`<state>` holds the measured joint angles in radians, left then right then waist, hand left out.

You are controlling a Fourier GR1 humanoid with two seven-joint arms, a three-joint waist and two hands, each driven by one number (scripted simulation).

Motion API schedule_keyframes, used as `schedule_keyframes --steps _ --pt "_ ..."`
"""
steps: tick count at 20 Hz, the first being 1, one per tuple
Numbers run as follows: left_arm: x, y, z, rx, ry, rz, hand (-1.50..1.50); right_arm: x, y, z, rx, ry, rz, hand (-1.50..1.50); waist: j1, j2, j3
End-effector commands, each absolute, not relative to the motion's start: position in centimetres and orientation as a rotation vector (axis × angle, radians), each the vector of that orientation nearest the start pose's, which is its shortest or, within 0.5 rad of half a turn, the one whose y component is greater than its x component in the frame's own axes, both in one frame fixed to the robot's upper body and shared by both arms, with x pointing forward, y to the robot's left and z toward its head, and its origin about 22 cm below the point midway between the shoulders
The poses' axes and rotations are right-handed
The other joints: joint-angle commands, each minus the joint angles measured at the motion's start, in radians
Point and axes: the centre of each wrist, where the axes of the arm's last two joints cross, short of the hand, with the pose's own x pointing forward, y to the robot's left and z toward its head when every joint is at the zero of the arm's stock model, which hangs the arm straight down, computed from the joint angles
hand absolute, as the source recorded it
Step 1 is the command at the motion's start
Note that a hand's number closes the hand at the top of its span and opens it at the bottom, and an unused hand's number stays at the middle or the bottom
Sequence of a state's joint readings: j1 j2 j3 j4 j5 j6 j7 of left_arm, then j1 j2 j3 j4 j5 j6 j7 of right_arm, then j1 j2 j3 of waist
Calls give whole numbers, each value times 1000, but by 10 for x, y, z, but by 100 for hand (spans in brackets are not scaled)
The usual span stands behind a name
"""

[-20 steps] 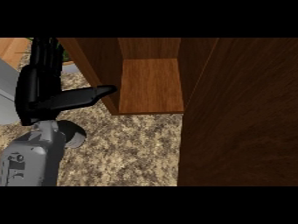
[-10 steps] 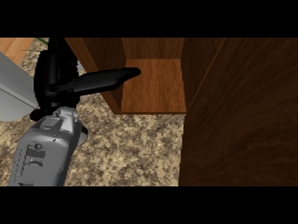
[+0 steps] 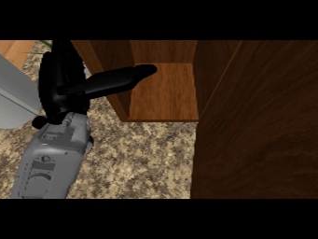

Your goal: Pick up the wine, place it into the cabinet and close the cabinet

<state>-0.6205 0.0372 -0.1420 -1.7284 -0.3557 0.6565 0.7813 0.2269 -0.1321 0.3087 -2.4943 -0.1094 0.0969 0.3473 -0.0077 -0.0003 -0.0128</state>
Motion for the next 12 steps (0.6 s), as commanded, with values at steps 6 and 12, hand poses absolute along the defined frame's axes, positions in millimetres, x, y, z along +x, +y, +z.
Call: schedule_keyframes --steps 6,12 --pt "279 94 220 217 -1754 281 -150 81 -209 199 342 -1937 286 -150 -12 -11 13" --pt "276 98 236 250 -1742 308 -150 79 -206 202 344 -1939 302 -150 -9 -10 13"
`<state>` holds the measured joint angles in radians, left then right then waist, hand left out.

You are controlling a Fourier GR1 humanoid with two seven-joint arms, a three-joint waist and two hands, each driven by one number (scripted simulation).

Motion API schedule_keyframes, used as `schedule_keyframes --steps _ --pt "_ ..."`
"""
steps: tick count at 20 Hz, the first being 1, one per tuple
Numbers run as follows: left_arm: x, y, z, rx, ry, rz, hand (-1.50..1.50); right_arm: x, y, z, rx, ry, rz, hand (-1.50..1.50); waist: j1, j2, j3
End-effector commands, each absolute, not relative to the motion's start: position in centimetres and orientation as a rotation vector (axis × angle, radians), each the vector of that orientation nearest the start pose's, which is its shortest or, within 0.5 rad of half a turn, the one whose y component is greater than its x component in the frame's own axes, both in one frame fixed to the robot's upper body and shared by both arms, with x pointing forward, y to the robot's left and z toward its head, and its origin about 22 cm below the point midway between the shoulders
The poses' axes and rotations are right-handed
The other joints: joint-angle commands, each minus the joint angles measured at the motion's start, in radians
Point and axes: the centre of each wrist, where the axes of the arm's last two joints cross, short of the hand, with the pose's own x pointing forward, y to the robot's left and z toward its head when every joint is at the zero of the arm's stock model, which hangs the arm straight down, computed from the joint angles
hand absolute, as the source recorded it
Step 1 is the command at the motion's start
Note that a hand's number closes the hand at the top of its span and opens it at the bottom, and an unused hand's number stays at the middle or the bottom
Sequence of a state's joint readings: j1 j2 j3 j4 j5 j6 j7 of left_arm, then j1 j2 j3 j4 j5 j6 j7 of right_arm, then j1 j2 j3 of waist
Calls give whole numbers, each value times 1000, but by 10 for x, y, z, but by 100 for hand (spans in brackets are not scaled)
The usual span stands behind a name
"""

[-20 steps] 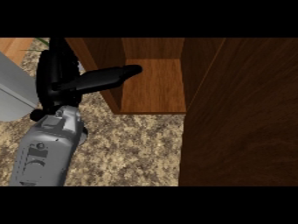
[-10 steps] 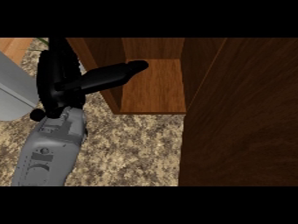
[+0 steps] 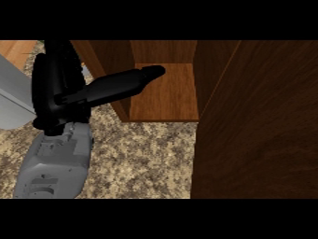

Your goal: Pick up the wine, place it into the cabinet and close the cabinet

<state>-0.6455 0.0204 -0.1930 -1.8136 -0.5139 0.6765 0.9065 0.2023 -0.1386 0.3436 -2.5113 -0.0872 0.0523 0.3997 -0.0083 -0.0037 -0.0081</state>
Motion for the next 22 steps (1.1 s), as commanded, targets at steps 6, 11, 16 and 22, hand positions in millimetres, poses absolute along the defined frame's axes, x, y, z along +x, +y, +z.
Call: schedule_keyframes --steps 6,11,16,22 --pt "260 113 230 278 -1723 335 -150 89 -209 206 327 -1957 282 -150 7 -2 8" --pt "258 142 215 371 -1705 345 -150 85 -211 213 318 -1937 302 -150 8 1 7" --pt "244 170 235 405 -1711 330 -150 80 -211 211 318 -1937 283 -150 6 -2 7" --pt "243 183 226 459 -1680 352 -150 75 -201 208 370 -1945 265 -150 -4 -2 7"
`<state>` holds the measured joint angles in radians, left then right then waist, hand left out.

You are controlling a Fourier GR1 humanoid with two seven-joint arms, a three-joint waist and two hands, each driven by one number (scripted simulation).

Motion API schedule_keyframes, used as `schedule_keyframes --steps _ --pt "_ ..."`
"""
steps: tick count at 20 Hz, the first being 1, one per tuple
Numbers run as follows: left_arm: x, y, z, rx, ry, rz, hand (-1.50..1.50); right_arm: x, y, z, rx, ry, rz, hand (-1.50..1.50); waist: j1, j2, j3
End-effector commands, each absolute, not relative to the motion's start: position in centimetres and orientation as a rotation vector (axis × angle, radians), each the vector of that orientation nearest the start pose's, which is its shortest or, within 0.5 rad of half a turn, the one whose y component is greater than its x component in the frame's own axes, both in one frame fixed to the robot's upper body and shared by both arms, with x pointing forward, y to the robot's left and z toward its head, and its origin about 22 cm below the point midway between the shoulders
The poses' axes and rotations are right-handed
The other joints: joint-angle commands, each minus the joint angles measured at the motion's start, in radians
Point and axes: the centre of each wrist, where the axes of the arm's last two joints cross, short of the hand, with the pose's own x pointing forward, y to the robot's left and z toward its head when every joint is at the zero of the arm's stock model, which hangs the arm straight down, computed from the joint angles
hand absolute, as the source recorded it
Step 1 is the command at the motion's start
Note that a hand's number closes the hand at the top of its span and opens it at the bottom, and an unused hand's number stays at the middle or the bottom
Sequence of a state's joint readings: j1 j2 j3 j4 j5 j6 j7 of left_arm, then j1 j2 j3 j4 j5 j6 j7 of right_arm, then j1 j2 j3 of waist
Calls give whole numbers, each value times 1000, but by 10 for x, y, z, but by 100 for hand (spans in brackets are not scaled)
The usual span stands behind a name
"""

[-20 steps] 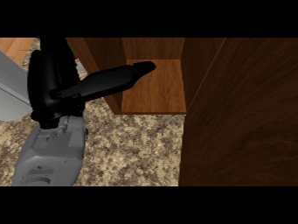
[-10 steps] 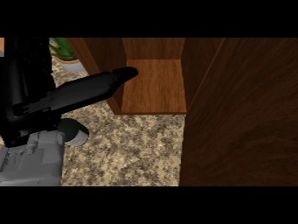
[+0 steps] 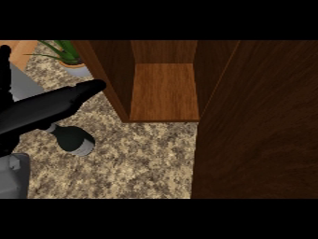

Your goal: Pick up the wine, place it into the cabinet and close the cabinet

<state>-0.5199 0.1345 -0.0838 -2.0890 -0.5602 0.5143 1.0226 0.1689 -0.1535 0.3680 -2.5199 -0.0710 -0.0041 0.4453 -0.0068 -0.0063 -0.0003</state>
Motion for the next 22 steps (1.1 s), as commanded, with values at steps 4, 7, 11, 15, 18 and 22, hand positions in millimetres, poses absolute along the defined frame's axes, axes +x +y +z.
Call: schedule_keyframes --steps 4,7,11,15,18,22 --pt "238 214 215 500 -1650 382 -150 80 -207 209 335 -1936 300 -150 -4 3 0" --pt "239 217 207 477 -1622 381 -150 76 -206 214 337 -1949 289 -150 -5 3 -1" --pt "224 227 186 472 -1619 380 -150 77 -203 215 358 -1947 289 -150 -1 2 -2" --pt "227 237 168 473 -1572 411 -150 77 -201 214 362 -1942 267 -150 -3 2 -1" --pt "224 237 133 466 -1533 424 -150 77 -204 211 358 -1939 282 -150 -8 3 -1" --pt "221 255 129 458 -1517 384 -150 71 -203 217 349 -1934 276 -150 -2 2 -2"
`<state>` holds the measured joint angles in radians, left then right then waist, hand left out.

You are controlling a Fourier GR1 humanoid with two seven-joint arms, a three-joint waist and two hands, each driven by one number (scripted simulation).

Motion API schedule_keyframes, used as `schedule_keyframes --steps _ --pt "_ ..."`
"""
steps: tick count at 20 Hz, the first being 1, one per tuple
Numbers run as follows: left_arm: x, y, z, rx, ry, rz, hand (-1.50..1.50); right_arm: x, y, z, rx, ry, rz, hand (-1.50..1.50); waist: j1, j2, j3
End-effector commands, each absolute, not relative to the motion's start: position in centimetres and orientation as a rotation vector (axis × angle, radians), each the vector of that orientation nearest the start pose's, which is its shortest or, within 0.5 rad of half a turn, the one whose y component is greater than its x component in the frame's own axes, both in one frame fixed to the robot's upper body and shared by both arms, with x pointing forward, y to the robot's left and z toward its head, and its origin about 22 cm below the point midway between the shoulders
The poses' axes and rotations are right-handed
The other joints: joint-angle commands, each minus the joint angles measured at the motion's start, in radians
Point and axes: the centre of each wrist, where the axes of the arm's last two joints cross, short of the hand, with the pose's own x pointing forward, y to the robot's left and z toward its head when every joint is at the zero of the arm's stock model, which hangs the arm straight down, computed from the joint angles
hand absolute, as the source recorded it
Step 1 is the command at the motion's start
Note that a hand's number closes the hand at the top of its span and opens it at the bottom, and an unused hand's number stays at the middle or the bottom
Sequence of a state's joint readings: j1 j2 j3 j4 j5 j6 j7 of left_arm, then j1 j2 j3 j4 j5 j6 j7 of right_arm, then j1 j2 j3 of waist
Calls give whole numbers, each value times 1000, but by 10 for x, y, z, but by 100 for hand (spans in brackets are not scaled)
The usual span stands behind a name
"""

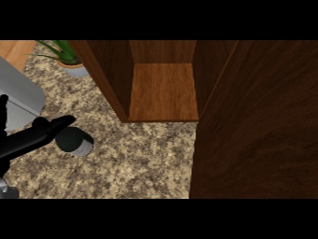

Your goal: Pick up the wine, place it into the cabinet and close the cabinet

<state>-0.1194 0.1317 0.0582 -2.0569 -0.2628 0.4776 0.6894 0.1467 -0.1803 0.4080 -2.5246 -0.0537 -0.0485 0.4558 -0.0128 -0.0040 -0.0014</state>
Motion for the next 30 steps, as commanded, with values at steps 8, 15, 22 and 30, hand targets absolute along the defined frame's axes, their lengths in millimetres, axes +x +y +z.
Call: schedule_keyframes --steps 8,15,22,30 --pt "230 267 70 456 -1484 395 -150 79 -205 215 348 -1947 287 -150 2 2 0" --pt "251 283 36 486 -1452 415 -150 82 -196 210 356 -1940 268 -150 -3 3 0" --pt "249 304 17 482 -1410 407 -150 65 -206 222 351 -1961 290 -150 -8 1 0" --pt "246 314 -22 437 -1388 405 -150 69 -202 218 349 -1952 288 -150 -4 0 -1"
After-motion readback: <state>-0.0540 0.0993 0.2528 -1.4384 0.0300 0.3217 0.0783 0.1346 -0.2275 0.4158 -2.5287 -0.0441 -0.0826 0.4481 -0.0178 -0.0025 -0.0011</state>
